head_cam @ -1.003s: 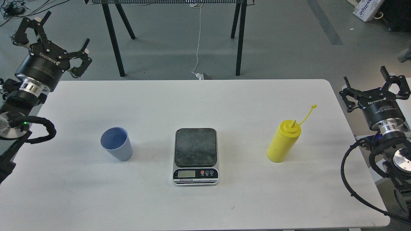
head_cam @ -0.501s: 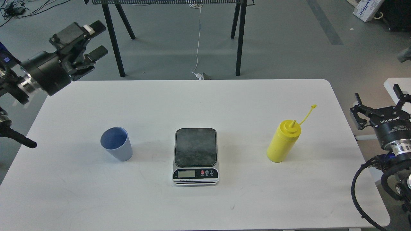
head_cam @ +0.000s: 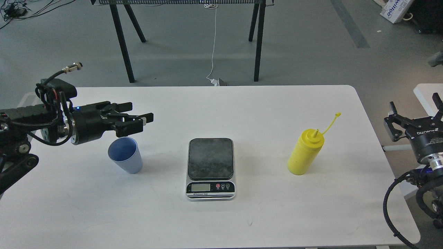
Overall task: Pour seasoning into cup on scale with both arms
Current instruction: 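Grasp the light blue cup with the left gripper, then carry the cup onto the scale and release it with the left gripper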
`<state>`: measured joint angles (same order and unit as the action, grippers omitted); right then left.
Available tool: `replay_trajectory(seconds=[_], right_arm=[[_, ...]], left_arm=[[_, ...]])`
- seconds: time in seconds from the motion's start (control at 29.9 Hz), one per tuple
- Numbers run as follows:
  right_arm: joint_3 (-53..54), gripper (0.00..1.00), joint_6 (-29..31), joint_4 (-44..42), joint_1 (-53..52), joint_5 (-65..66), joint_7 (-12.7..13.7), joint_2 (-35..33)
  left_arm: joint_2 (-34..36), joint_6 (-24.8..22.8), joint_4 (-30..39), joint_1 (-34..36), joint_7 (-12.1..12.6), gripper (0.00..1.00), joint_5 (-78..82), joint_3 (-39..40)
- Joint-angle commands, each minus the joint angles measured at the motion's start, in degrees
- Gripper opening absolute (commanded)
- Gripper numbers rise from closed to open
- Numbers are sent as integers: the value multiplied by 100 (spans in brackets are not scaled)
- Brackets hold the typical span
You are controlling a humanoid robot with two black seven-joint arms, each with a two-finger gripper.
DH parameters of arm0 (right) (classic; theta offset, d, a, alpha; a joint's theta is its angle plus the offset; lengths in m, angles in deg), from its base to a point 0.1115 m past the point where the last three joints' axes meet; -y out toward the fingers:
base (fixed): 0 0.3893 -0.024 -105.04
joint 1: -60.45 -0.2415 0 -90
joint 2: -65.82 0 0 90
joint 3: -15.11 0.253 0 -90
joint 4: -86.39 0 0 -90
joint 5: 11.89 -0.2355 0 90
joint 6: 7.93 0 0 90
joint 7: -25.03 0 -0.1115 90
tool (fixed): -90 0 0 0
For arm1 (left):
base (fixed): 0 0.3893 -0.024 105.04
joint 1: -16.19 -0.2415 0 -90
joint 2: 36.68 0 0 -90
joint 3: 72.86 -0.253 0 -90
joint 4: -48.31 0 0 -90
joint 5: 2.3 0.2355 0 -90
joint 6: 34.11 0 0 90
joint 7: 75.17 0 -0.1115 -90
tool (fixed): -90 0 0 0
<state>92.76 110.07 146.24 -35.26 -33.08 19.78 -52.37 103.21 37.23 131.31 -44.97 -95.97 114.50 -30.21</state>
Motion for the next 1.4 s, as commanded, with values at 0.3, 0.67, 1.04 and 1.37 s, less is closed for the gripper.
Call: replay_trajectory(seconds=[0.3,0.67,1.04,1.37], right_arm=[[22,99,0,9,0,0,-2,-2],[39,99,0,53,9,0,-2,-63],[31,99,0,45,9,9,-2,-72],[48,99,0,44,52,9,-2,-81]], left_arm=[[-6,749,-1189,17,-47,75,820,-898],[-225,1171,-1875,16,-47,31,818,-1365],[-235,1145,-1832,157,-56,5,239,-1347],[-261,-215,-743,1553,-144,3,-87,-1338]])
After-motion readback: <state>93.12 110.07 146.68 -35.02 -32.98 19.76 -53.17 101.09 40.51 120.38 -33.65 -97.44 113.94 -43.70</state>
